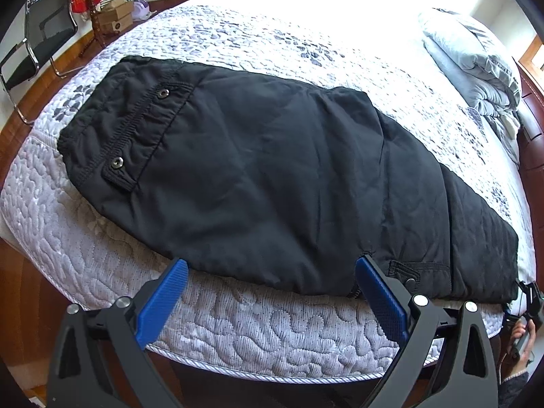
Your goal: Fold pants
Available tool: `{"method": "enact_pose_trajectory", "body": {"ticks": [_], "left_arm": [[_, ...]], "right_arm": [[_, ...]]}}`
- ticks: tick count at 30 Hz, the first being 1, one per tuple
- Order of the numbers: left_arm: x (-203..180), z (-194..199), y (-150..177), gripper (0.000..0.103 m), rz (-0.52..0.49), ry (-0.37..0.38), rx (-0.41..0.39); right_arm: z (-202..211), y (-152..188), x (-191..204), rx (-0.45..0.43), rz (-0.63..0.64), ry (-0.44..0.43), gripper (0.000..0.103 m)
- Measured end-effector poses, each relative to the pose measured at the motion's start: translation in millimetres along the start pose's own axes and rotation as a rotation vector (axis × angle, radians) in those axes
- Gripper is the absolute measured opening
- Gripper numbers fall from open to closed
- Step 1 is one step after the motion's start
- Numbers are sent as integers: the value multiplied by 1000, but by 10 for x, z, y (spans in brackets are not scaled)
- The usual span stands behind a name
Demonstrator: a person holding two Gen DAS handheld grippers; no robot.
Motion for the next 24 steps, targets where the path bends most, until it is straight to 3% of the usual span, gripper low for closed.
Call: {"method": "enact_pose_trajectory", "body": {"ticks": [3, 4, 5, 10, 15, 24], "left_arm": [[-46, 0, -5, 99, -12, 4, 1], [-64, -5, -7, 99, -17, 5, 2], [-90, -11, -8, 99, -20, 6, 5], [-172, -24, 7, 99, -26, 31, 12], [-154, -39, 23, 99, -18, 39, 12], [33, -55, 47, 99, 41, 62, 6]], "right_arm": [[49, 5, -6, -9, 43, -8, 45], [58, 8, -4, -7, 42, -49, 29], [74, 1, 1, -5, 27, -93, 23], [206, 0, 220, -17, 93, -124, 15], [236, 94, 742, -33, 249, -72, 13], [83, 769, 2105, 16, 694, -27, 13]]}}
Point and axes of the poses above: each gripper's, at about its wrist camera, not at the fingertips, and z roughly against the way its jaws point, x to its left, y to its underside, the point moved 4 cm from there along -z, roughly the way its jaws point, and after that the axes turned 11 degrees about -y, right-handed, at the moved point
